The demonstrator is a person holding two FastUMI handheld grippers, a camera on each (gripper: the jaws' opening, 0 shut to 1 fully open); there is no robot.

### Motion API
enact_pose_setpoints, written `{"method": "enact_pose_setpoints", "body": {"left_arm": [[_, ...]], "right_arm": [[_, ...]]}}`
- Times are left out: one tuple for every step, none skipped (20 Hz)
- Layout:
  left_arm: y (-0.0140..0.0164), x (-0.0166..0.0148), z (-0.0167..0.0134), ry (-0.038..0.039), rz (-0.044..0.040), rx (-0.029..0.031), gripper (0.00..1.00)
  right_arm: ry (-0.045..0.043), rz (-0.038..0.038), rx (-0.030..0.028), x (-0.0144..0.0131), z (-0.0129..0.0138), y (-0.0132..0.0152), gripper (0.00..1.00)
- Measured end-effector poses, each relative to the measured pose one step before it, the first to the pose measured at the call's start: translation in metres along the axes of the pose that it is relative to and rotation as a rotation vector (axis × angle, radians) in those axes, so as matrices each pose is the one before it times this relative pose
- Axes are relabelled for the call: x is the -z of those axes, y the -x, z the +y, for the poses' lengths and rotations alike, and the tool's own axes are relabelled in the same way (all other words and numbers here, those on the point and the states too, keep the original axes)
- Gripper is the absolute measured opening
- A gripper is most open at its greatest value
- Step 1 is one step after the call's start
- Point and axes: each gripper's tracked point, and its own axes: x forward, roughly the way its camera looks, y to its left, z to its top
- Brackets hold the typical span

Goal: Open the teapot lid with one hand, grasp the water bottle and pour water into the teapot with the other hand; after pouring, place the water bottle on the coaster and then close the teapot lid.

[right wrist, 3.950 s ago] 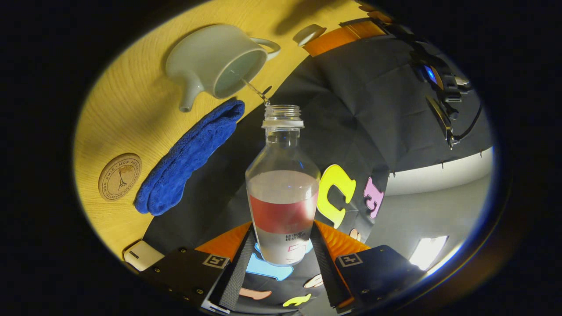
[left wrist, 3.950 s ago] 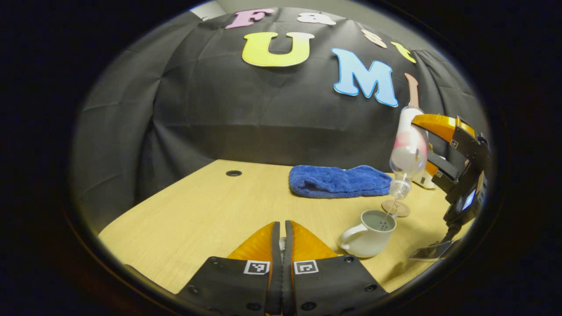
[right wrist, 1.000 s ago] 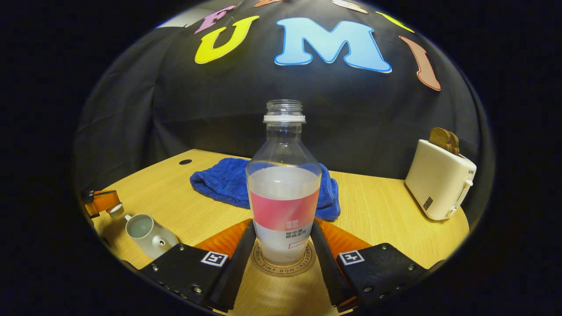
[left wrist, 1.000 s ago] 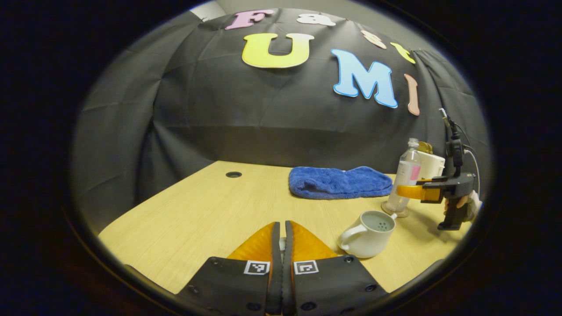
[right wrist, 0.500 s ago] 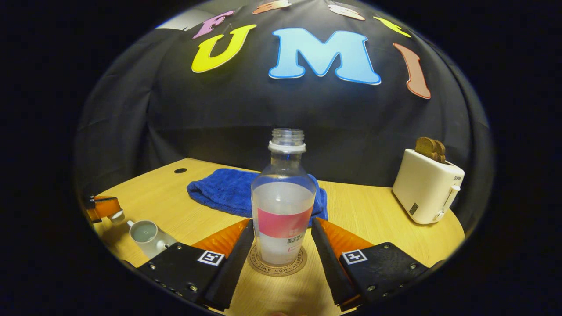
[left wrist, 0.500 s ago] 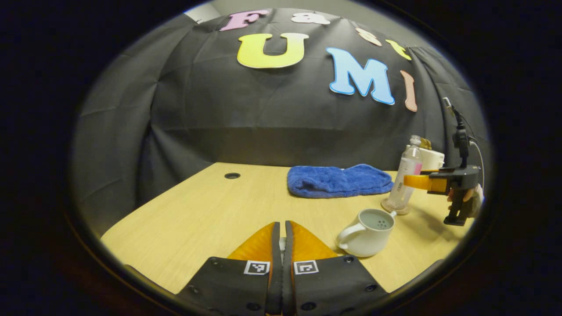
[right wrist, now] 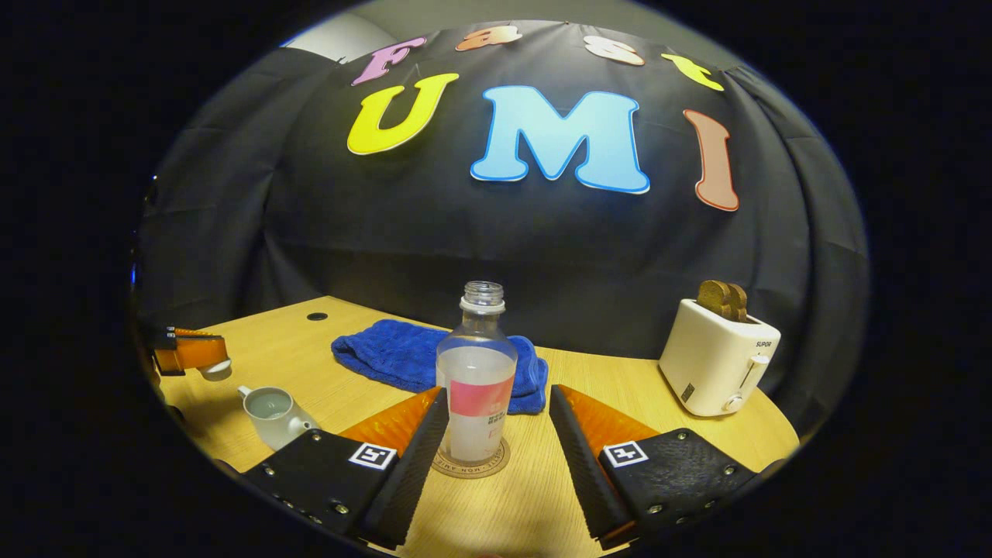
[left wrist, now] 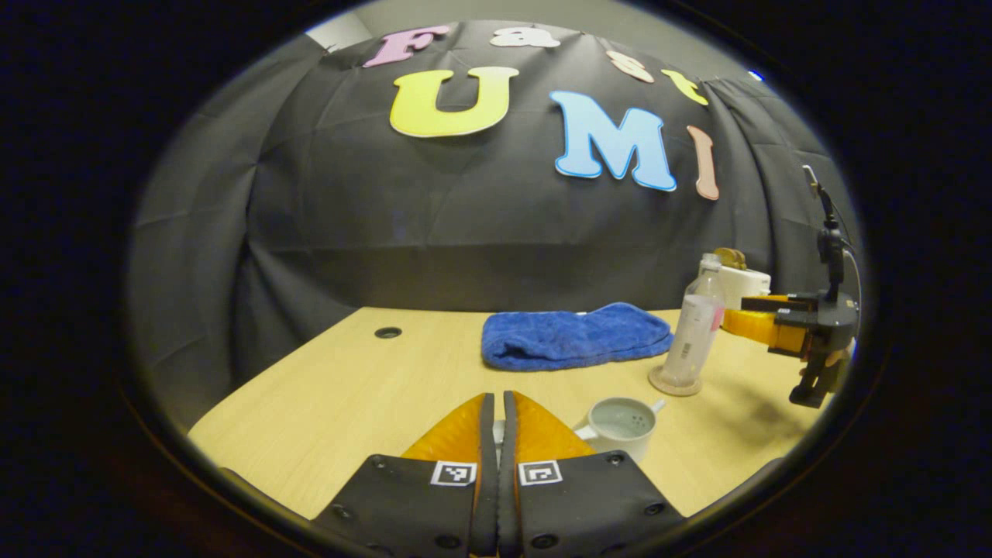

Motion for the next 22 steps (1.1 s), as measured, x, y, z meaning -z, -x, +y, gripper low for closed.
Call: {"method": "enact_pose_setpoints", "body": {"left_arm": [[-0.00083, -0.00661, -0.00822, -0.00755, -0.00753, 0.00919, 0.06], [-0.00107, -0.00561, -0.0083, -0.00884, -0.00662, 0.00901, 0.06], [-0.00148, -0.0052, -0.0076, -0.0094, -0.00557, 0.00921, 0.07], [-0.00242, -0.00327, -0.00828, -0.00885, -0.00296, 0.0091, 0.07], [-0.00207, -0.00373, -0.00887, -0.00733, -0.00231, 0.01014, 0.06], [-0.00196, -0.00079, -0.00803, -0.00616, -0.00107, 0.00941, 0.06], [-0.00145, -0.00215, -0.00783, -0.00458, -0.00003, 0.00806, 0.07], [-0.00264, -0.00021, -0.00745, -0.00526, 0.00056, 0.00679, 0.06], [-0.00148, -0.00035, -0.00633, -0.00634, -0.00068, 0.00467, 0.07], [-0.00247, 0.00023, -0.00619, -0.00575, 0.00035, 0.00413, 0.07], [-0.00189, 0.00027, -0.00536, -0.00369, 0.00217, 0.00464, 0.07], [-0.00304, 0.00161, -0.00466, -0.00093, 0.00338, 0.00516, 0.07], [-0.00298, 0.00176, -0.0049, 0.00091, 0.00361, 0.0036, 0.07], [-0.00197, 0.00261, -0.0022, 0.00145, 0.00399, 0.00165, 0.07], [-0.00279, 0.00252, -0.00213, 0.00405, 0.00557, 0.0011, 0.05], [-0.00236, 0.00467, -0.00174, 0.00589, 0.00643, 0.00112, 0.06], [-0.00263, 0.00342, -0.00065, 0.00612, 0.00762, -0.00125, 0.06], [-0.00236, 0.00421, 0.00036, 0.00439, 0.00774, -0.00178, 0.06], [-0.00093, 0.00315, 0.00087, 0.00184, 0.00771, -0.00457, 0.07], [-0.00132, 0.00424, 0.0012, 0.00089, 0.00694, -0.00485, 0.07], [-0.0005, 0.00241, 0.00138, 0.00331, 0.00475, -0.00399, 0.07], [-0.00076, 0.0026, 0.00016, 0.00553, 0.0011, -0.00141, 0.06]], "right_arm": [[-0.00105, -0.00349, 0.00036, 0.00049, -0.00108, 0.00337, 0.82], [-0.00297, -0.00675, 0.00289, 0.00044, -0.00219, 0.00358, 0.82], [-0.00484, -0.00917, 0.00146, -0.00137, -0.00275, 0.0032, 0.82], [-0.00731, -0.00583, -0.00112, 0.00071, -0.00152, 0.00316, 0.82], [-0.00749, -0.00313, 0.00009, -0.00072, -0.00212, 0.00295, 0.82], [-0.00722, -0.00622, 0.00054, -0.00137, -0.0032, 0.00214, 0.82], [-0.00679, -0.0049, 0.00067, -0.00184, -0.00289, 0.00273, 0.82], [-0.0069, -0.00645, 0.00083, -0.00117, -0.00306, 0.00296, 0.82], [-0.00576, -0.00532, 0.00118, -0.0021, -0.0027, 0.00253, 0.82], [-0.00328, -0.0041, 0.00175, -0.00074, -0.00319, 0.00262, 0.82], [-0.00223, -0.00258, 0.00207, -0.00191, -0.00302, 0.00218, 0.82], [-0.00378, -0.00335, -0.00124, -0.0005, -0.00145, 0.00275, 0.82], [-0.00476, -0.00311, 0.00191, -0.00227, -0.0023, 0.00231, 0.82], [-0.00494, -0.00408, -0.00034, -0.00139, -0.00194, 0.00358, 0.82], [-0.00208, -0.00294, -0.00056, -0.00204, -0.00159, 0.00256, 0.82], [0.00011, -0.00439, 0.00133, -0.00126, -0.00163, 0.00333, 0.79], [0.0019, -0.00619, 0.00236, -0.00268, -0.00229, 0.00284, 0.82], [0.00262, -0.00673, 0.00351, -0.0023, -0.00233, 0.00198, 0.82], [0.00093, -0.00637, 0.00224, -0.00184, -0.00162, 0.00245, 0.82], [-0.00011, -0.00554, 0.00093, -0.00153, -0.00087, 0.00154, 0.82], [-0.00083, -0.00476, -0.0013, -0.00234, -0.00063, 0.0017, 0.82], [-0.0015, -0.00208, -0.00124, -0.00008, 0.00001, 0.00142, 0.82]]}}
